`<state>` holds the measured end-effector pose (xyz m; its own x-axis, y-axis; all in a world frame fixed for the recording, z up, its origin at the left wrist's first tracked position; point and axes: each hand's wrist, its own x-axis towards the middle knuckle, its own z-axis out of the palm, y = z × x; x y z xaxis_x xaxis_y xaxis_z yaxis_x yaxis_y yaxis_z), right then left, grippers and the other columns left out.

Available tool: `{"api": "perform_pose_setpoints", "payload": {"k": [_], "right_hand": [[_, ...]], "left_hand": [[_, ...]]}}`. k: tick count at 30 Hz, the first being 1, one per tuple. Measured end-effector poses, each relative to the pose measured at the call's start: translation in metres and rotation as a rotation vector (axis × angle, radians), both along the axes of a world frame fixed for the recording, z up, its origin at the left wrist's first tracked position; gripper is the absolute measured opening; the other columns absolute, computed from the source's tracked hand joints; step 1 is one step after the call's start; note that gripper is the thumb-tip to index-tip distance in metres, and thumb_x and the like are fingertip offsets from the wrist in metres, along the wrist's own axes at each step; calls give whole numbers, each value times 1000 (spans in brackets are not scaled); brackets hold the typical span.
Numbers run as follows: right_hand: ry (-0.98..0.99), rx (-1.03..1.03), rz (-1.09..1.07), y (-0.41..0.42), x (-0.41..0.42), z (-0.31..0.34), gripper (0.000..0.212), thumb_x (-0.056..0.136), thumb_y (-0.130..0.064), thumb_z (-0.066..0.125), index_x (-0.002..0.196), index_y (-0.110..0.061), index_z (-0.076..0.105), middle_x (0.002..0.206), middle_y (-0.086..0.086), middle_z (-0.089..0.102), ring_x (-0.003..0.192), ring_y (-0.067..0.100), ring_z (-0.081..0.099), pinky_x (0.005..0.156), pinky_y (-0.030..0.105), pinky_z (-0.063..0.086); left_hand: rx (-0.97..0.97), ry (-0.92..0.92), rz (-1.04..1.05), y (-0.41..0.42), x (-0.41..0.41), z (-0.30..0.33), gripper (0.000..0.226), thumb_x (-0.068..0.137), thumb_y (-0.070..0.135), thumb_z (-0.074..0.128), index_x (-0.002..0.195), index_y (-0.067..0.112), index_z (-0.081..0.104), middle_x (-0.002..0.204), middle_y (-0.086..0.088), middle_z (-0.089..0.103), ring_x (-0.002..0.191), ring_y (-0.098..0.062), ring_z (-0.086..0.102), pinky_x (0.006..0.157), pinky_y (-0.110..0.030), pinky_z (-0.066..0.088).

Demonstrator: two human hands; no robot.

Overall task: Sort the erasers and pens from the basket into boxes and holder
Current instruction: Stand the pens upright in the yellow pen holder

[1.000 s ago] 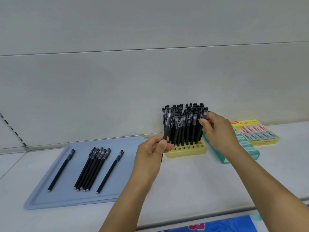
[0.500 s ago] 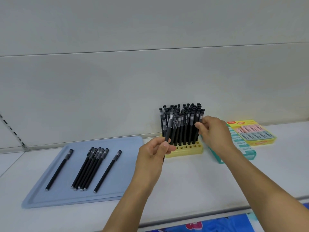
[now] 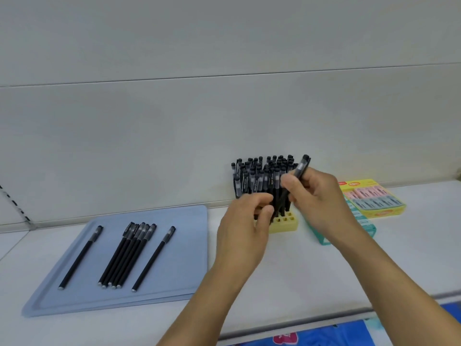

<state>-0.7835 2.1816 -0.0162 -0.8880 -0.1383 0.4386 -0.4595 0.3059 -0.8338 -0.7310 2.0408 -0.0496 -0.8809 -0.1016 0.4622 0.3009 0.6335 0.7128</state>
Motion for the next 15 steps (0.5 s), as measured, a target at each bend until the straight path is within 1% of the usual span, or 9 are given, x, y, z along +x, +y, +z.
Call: {"api": "perform_pose_setpoints", "payload": {"k": [2,3,4,6,7,8,9,12,15], "right_hand": [[43,73,-137,17,-12,0,21,95,-27,57,78,-14,62,64,4,59,58,16,50,58,31,41],[50,135,-185,25,-19,0,21,96,-27,56,79,-15,61,68,4,62,62,18,54,60,32,43],[48,199,-214,31,-25,-2,21,96,-27,54,81,-14,61,72,5,64,67,21,59,63,34,46],[29,287,-221,37,-35,-8,21,97,-26,53,84,-12,61,76,7,65,75,25,62,69,37,49],[19,315,-211,37,-39,-11,21,97,-26,52,84,-12,61,76,6,65,76,25,62,69,37,49],[17,343,-202,36,-42,-14,20,98,-25,51,85,-12,60,76,4,64,75,24,61,69,37,49],[16,370,-196,35,-44,-17,20,98,-24,50,85,-13,60,75,2,64,74,23,61,69,37,49],[-4,424,-190,31,-51,-24,20,99,-25,50,88,-13,61,78,4,65,76,22,62,73,38,50],[-2,454,-189,30,-57,-29,20,99,-25,51,87,-12,61,78,3,65,79,23,63,74,38,51]], "left_hand": [[-323,209,111,-7,-9,4,31,96,27,51,127,24,57,127,11,56,117,-9,46,95,-29,41],[-440,264,131,-12,-15,5,39,95,28,52,133,22,52,137,7,51,125,-12,42,102,-33,35],[-549,266,143,-17,-22,6,49,93,30,52,141,20,46,146,4,44,135,-14,35,110,-37,27],[-724,139,149,-26,-32,9,63,97,37,48,152,20,24,161,4,21,148,-14,12,120,-41,3],[-772,47,141,-31,-35,8,67,99,40,43,155,21,12,163,5,6,150,-13,0,120,-41,-6],[-798,-26,135,-34,-38,5,68,101,43,38,155,22,2,163,7,-4,149,-11,-9,119,-41,-11],[-813,-72,133,-38,-39,3,69,101,43,35,155,22,-3,162,8,-11,148,-10,-13,119,-40,-12],[-800,-90,124,-40,-37,1,69,102,41,36,155,22,-4,161,10,-16,148,-9,-11,119,-38,-10],[-760,-80,103,-39,-38,1,70,101,39,40,155,22,0,162,10,-12,149,-9,-8,121,-39,-7]]}}
